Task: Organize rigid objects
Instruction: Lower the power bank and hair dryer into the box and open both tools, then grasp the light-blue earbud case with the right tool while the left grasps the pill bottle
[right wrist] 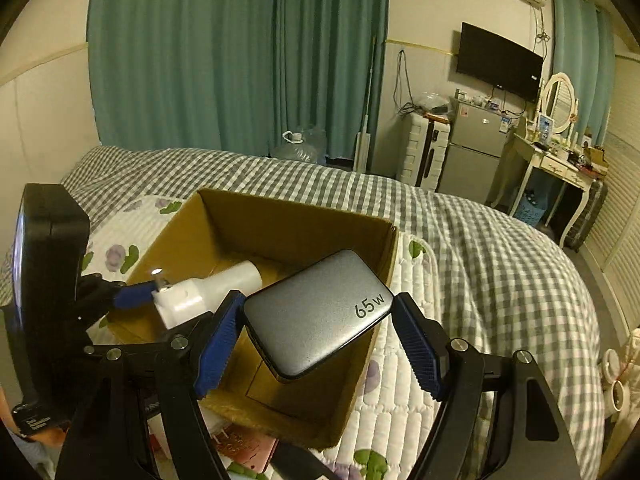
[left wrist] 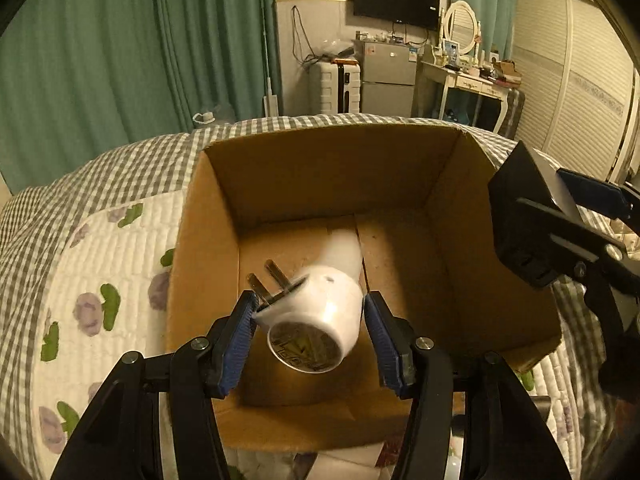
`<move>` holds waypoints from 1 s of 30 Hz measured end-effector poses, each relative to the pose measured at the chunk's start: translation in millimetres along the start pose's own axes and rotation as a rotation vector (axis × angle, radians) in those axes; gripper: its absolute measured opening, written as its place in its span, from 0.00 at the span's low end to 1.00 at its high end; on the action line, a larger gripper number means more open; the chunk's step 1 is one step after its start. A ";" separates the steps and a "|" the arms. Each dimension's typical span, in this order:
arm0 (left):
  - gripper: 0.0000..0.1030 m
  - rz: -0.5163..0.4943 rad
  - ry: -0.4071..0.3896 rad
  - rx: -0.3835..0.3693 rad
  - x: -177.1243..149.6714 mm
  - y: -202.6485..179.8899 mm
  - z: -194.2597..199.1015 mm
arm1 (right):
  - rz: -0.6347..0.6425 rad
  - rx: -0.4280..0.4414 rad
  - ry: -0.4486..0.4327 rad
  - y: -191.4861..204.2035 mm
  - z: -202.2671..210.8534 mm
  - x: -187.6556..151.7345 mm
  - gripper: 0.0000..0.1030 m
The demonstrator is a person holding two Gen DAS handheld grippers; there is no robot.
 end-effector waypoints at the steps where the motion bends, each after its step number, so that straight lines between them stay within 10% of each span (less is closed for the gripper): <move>1: 0.69 -0.013 -0.006 -0.010 1.1 -2.1 0.8 | 0.000 0.003 -0.003 -0.5 -2.0 -0.9 0.73; 3: 0.82 -0.041 -0.039 0.010 2.3 -2.6 6.3 | -0.003 0.011 -0.009 -3.1 -5.6 -0.3 0.72; 16: 0.83 -0.006 -0.058 0.021 -9.2 34.5 66.6 | -0.043 0.044 -0.065 1.3 -3.6 6.1 0.83; 30: 1.00 0.007 -0.133 -0.006 -32.8 58.1 185.8 | -0.023 -0.108 -0.036 17.7 130.2 -0.1 0.88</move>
Point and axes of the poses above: each gripper's, at about its wrist camera, not at the fingertips, and z roughly against the way its jaws point, y to its left, x to its top, the point moved 5 cm from there along -z, roughly the way its jaws point, and after that the axes turned 4 degrees about x, right-handed, at the moved point
